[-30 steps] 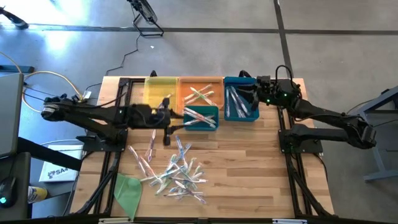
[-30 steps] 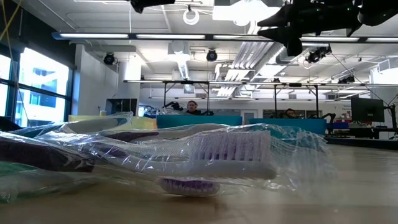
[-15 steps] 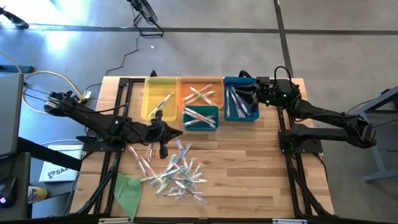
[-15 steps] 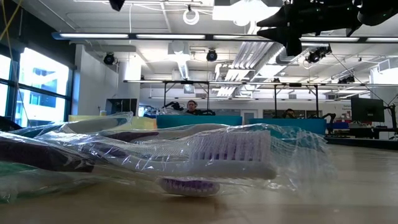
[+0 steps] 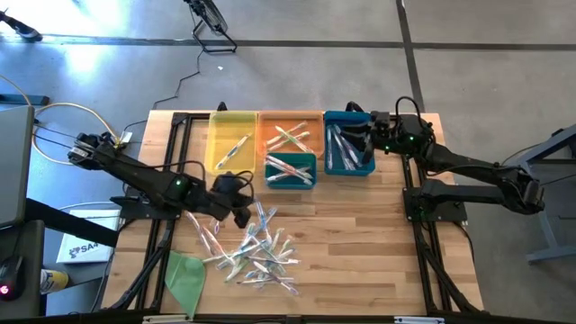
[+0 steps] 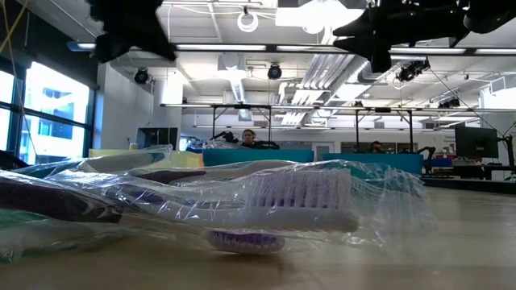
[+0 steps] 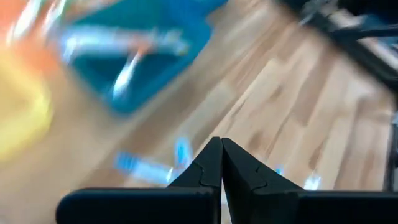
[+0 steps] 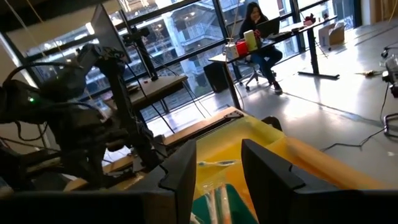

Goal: Pick & Place Toothbrushes
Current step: Put the purple toothbrush into the blue bin

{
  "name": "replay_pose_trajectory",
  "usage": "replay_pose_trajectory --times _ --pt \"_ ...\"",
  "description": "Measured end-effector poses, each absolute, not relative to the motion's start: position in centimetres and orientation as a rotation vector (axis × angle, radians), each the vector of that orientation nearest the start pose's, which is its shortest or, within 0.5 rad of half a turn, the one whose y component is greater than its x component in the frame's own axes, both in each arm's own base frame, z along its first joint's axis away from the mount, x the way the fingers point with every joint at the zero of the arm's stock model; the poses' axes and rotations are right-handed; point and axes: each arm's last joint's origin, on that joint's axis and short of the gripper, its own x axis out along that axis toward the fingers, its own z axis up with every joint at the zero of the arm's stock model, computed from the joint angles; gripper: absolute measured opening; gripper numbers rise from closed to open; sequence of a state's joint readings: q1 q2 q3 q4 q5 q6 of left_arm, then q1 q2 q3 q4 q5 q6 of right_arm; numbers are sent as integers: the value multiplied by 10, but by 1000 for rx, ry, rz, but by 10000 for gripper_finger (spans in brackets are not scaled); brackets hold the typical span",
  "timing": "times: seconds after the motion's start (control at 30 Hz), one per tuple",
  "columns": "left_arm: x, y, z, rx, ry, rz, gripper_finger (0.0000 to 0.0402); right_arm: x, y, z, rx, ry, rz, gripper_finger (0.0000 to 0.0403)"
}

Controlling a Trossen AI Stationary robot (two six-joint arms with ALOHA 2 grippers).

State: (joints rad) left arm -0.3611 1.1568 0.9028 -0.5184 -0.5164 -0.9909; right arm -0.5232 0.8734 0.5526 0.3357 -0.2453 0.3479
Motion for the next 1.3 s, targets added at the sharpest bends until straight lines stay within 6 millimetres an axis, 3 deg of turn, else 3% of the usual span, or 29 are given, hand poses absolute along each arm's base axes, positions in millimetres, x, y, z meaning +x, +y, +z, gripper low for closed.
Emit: replay_pose_trajectory --times 0.27,0.5,0.73,0.87,1.13,1.3 --pt "194 -70 252 -1005 1048 598 0 175 -93 282 268 -7 -291 120" --pt "184 -66 248 -973 1124 704 0 175 -93 282 267 -6 -291 120" --pt "180 -64 247 -891 1156 701 2 175 -93 282 233 -1 -291 120" --pt "181 -65 245 -901 1165 735 33 175 -93 282 227 1 -288 120" --pt "187 -66 226 -854 1232 935 146 175 -93 282 224 1 -287 120" --pt "199 -70 214 -855 1227 941 161 175 -93 282 225 6 -287 120"
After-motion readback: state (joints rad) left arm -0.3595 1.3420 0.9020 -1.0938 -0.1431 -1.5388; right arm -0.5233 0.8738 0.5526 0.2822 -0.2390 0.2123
